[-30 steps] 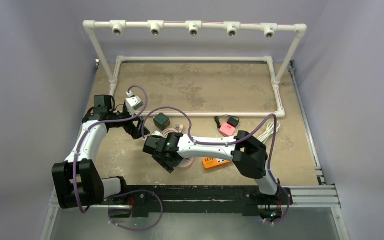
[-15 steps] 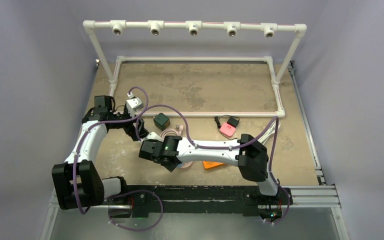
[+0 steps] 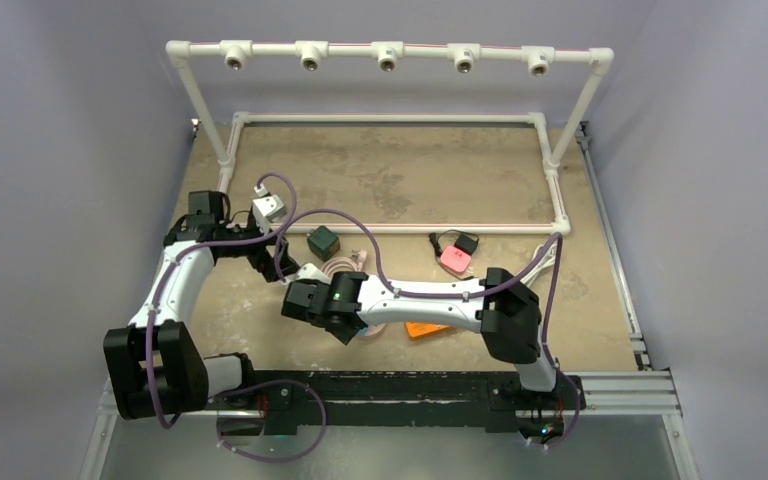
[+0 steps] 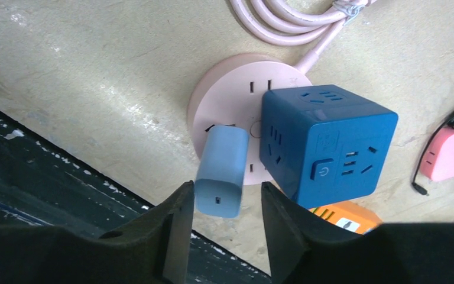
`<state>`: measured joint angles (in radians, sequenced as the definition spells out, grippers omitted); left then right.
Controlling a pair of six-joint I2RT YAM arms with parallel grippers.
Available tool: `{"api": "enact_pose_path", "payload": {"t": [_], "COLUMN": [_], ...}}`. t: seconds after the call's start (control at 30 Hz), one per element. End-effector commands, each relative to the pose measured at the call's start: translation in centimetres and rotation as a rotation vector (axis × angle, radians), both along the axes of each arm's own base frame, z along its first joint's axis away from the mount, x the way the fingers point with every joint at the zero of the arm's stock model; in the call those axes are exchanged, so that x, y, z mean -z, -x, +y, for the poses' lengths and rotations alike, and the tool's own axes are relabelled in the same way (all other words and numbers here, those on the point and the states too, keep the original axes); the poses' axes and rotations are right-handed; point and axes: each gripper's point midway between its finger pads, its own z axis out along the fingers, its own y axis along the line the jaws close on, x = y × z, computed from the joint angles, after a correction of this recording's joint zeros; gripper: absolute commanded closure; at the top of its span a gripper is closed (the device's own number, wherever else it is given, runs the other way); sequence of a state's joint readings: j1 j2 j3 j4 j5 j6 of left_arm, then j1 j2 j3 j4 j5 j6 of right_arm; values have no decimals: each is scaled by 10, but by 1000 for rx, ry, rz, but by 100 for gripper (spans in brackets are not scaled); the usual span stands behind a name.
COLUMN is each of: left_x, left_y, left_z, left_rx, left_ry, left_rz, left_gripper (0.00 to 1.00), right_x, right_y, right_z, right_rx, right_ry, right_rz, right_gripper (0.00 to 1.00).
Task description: Insert the plug
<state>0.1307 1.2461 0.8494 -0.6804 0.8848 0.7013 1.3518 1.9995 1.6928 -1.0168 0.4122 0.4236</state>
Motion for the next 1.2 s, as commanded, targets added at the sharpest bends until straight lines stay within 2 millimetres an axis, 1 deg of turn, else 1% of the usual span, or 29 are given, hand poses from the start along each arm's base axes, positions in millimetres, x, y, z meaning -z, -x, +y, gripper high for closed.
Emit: {"api": "enact_pose_path", "payload": {"t": [0.0,0.07,0.13,0.2,0.3,0.43,0.57,0.7,0.8,0.87,0.93,1.0,1.1,1.17], "left_x": [-21,-20,-21,-21,-21,-21,-21,-21,-20,-21,-21,-21,-22,-22], "left_y": [-6,-5,-5,-5,-5,-5,-5,-4,-4,-4,-4,-5,-5,-5], "left_z": [-3,-3,-3,-3,-3,-4,-3,-3,-3,-3,-3,-3,-3,-2], "left_rx": [32,33,35,36,36,39,39,40,41,42,40,40,39,38], "left_ry": [16,18,17,16,16,17,15,12,10,9,10,10,7,7], "left_rz": [-71,-69,-68,-70,-70,-71,-72,-71,-72,-74,-75,-77,-78,-77], "left_gripper": [5,6,6,6,6,6,6,6,6,6,6,6,6,6], "right_x": [-22,-25,-27,-28,-30,-30,-23,-20,-14,-9,-7,-4,-2,-7], "right_y": [-9,-8,-8,-6,1,11,14,19,21,21,21,20,14,10], "right_z": [-3,-4,-7,-9,-8,-4,-3,2,0,-2,-1,-1,-5,-6], "right_rx": [-17,-17,-10,-3,-9,-29,-41,-70,-74,-72,-70,-69,-58,-53], "right_ry": [-17,-25,-33,-52,-95,-141,-147,-170,-161,-152,-156,-155,-139,-142], "right_rz": [-59,-61,-62,-59,-38,-12,1,21,30,31,28,21,-12,-38], "right_gripper": [48,44,43,44,48,49,49,48,45,45,46,50,61,67]}}
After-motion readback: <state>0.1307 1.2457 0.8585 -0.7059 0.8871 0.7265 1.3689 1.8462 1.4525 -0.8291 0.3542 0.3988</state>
